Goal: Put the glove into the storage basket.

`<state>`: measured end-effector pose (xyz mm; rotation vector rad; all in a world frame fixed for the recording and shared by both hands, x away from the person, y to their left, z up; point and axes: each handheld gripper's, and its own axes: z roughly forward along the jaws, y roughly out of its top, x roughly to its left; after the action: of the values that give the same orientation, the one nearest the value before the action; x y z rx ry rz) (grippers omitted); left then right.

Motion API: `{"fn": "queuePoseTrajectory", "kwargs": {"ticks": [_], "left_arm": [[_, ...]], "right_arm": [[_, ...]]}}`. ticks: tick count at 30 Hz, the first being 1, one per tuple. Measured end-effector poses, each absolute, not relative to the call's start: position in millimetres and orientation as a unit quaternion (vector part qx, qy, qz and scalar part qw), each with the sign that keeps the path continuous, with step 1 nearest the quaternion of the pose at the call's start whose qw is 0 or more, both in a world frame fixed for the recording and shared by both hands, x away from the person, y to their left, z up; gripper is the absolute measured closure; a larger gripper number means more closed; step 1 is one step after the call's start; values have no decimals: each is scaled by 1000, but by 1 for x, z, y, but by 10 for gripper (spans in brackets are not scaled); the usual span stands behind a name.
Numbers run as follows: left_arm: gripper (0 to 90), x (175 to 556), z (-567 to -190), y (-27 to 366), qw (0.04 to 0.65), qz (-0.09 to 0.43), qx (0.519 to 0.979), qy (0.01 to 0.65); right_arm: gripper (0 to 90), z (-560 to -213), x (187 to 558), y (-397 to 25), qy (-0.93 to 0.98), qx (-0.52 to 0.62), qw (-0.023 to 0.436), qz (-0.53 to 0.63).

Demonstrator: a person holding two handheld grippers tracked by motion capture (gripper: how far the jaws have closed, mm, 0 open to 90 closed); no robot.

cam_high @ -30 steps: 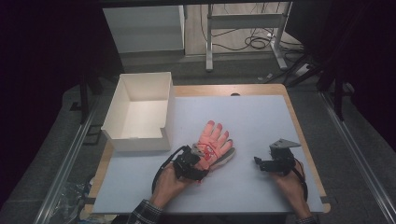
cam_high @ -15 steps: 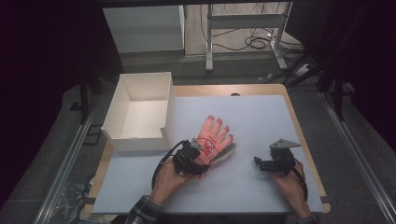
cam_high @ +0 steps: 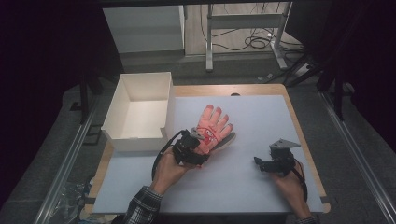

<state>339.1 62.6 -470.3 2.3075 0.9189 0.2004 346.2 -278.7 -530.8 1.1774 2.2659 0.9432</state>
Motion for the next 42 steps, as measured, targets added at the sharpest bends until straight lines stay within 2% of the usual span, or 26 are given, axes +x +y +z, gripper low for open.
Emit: {"fn": "queuePoseTrajectory", "kwargs": {"ticks": [26,42], "left_arm": [[442,387,-412,63,318,107,864,375],[439,417,-381,87,311,143,843,415]], "right_arm": [[176,-531,346,-278,814,423,209,338],[176,-531,346,-278,813,424,209,339]]}}
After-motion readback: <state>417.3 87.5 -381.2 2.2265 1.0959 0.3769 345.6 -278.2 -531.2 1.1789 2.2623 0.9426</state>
